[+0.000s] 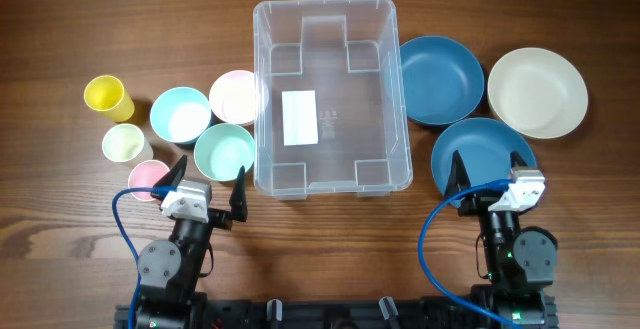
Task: Pack container
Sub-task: 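Open the right gripper and move it toward the lower teal bowl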
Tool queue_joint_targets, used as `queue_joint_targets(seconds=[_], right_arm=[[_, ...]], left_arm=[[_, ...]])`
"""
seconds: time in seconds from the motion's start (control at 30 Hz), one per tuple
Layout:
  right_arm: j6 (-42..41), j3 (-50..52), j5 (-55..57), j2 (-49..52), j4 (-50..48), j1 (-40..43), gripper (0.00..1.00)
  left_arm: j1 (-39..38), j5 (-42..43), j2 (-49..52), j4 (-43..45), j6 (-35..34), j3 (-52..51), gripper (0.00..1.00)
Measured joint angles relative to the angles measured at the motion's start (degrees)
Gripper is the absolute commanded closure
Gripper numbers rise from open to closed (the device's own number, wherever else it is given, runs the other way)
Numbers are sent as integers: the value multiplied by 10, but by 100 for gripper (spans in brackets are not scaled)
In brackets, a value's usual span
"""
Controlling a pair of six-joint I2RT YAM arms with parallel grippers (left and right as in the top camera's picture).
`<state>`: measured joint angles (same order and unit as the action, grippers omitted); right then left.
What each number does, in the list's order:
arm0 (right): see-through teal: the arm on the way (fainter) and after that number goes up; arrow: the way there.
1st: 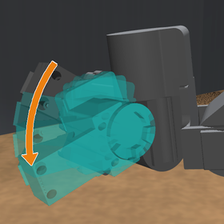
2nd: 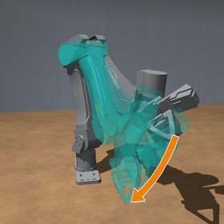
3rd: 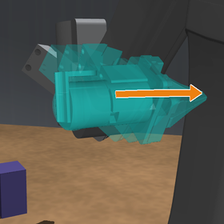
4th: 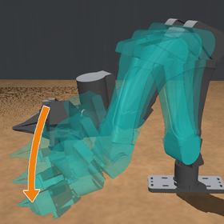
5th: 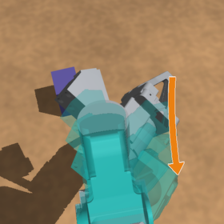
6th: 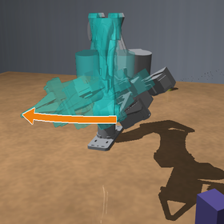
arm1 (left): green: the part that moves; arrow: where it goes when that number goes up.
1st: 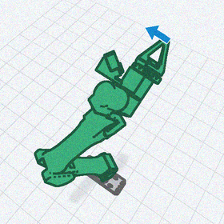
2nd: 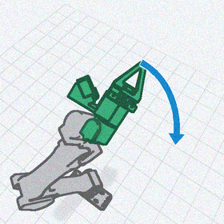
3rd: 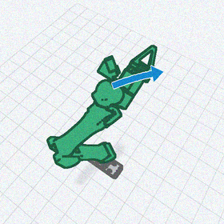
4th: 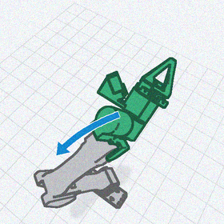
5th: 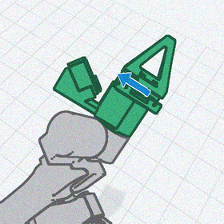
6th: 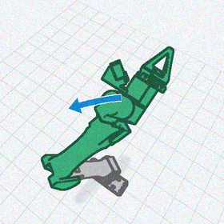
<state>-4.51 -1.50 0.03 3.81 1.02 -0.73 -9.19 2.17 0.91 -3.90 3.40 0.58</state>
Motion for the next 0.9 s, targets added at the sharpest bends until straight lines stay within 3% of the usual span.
queue_joint_targets(seconds=[0.13, 0.57, 0.73, 0.9], right_arm=[[2, 1, 4, 0, -61, 0, 0], [-64, 2, 2, 1, -123, 0, 0], [-68, -17, 2, 7, -70, 0, 0], [-87, -112, 5, 66, 10, 0, 0]], left_arm=[[0, 0, 0, 0, 0, 0, 0], [0, 0, 0, 0, 0, 0, 0], [0, 0, 0, 0, 0, 0, 0], [0, 0, 0, 0, 0, 0, 0]])
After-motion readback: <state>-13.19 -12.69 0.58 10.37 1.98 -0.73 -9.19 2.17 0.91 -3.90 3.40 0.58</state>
